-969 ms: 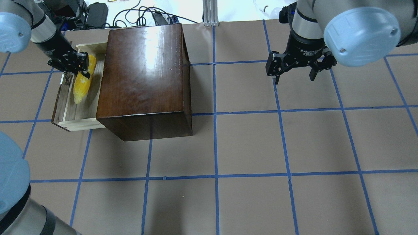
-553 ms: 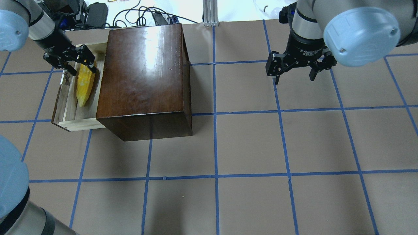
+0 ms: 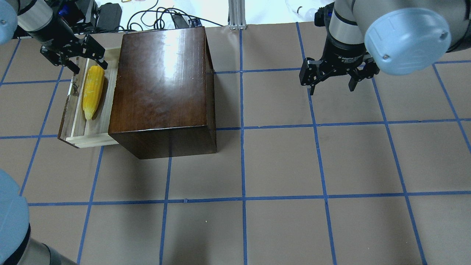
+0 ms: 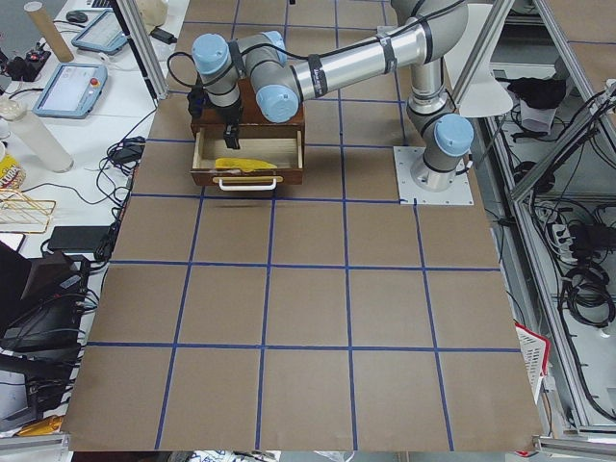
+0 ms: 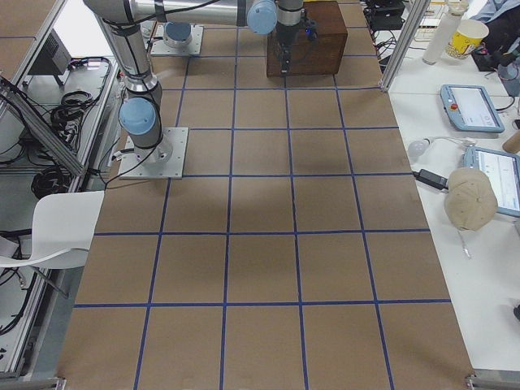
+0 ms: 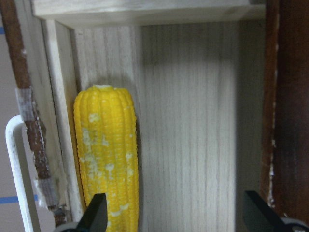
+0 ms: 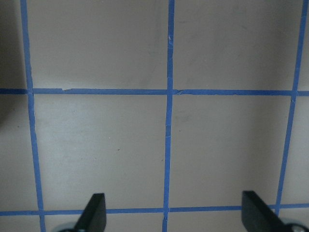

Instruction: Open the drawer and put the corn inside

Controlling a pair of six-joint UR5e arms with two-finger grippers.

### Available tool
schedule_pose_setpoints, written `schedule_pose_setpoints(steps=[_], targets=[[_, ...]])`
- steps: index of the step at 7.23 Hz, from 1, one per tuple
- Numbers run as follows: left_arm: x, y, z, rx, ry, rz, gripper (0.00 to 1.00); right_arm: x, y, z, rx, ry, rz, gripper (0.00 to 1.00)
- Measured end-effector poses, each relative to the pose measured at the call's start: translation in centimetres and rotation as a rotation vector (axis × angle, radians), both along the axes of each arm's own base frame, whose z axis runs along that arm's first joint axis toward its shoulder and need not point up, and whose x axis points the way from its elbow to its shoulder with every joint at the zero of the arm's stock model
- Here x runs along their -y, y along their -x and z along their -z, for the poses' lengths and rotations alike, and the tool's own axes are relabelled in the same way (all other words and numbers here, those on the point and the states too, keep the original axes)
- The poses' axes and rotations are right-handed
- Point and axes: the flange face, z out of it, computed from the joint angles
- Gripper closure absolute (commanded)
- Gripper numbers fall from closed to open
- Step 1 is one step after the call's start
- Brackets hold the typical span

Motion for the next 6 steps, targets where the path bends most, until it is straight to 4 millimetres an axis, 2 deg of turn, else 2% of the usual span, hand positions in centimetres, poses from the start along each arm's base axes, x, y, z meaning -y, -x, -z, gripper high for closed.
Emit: schedule_pose_setpoints(steps=[1, 2, 4, 6], targets=[[-0.7, 1.2, -2.3, 0.014, -0.020, 0.002, 0.00, 0.0, 0.0, 0.0, 0.000, 0.000, 0.000, 0.00], [-1.4, 3.3, -4.0, 0.046, -0.043, 0.003, 0.00, 0.0, 0.0, 0.0, 0.000, 0.001, 0.000, 0.00], [-3.0, 11.0, -5.8, 0.108, -0.082, -0.005, 0.00, 0.0, 0.0, 0.0, 0.002, 0.001, 0.000, 0.00], [-4.9, 18.6, -5.4, 0.138, -0.108, 0.037, 0.00, 0.0, 0.0, 0.0, 0.003, 0.000, 0.000, 0.00]])
